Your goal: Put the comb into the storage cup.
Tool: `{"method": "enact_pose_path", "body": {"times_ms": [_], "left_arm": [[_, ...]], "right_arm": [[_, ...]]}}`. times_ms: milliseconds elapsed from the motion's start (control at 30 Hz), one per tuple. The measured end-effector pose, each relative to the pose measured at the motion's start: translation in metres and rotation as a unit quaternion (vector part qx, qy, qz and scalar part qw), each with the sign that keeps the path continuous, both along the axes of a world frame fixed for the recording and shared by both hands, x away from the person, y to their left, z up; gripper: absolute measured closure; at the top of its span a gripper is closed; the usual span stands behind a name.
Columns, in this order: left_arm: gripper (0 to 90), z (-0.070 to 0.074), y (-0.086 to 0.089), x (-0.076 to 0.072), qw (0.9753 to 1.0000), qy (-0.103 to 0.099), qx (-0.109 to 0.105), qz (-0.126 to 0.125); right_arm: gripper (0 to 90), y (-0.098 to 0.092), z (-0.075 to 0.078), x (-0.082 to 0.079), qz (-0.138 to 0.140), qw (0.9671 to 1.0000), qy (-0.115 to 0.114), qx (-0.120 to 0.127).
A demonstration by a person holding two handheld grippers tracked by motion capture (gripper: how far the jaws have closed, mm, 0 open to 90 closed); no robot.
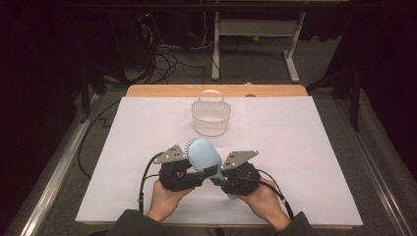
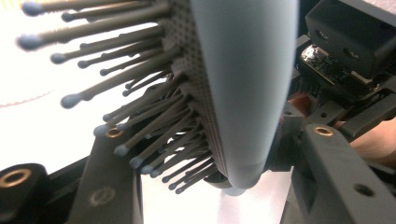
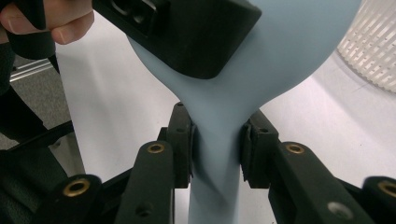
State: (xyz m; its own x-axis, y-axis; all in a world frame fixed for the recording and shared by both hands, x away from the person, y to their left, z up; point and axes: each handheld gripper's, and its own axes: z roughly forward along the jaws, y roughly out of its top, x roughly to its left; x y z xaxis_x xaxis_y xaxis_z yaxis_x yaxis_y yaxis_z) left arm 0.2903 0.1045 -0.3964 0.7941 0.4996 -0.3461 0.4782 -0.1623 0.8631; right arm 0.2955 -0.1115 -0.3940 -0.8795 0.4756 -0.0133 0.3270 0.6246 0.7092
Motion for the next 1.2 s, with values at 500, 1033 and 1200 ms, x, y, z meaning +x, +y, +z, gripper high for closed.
{"method": "enact_pose_path", "body": {"times_ms": [500,1033,1200], "left_arm": [[51.2,0.005,0.001,-0.003,0.9999,-0.009,-0.003,0.003],[51.1,0.007,0.006,-0.004,0.9998,-0.018,-0.001,0.010],[51.1,0.008,0.008,-0.003,0.9997,-0.020,-0.001,0.014]], "right_arm": [[65.1,-0.002,-0.002,0.002,-0.002,0.9998,0.013,0.015],[46.0,-0.005,-0.005,0.005,-0.003,0.9992,0.026,0.031],[38.4,-0.010,-0.005,0.006,-0.008,0.9983,0.026,0.052]]}}
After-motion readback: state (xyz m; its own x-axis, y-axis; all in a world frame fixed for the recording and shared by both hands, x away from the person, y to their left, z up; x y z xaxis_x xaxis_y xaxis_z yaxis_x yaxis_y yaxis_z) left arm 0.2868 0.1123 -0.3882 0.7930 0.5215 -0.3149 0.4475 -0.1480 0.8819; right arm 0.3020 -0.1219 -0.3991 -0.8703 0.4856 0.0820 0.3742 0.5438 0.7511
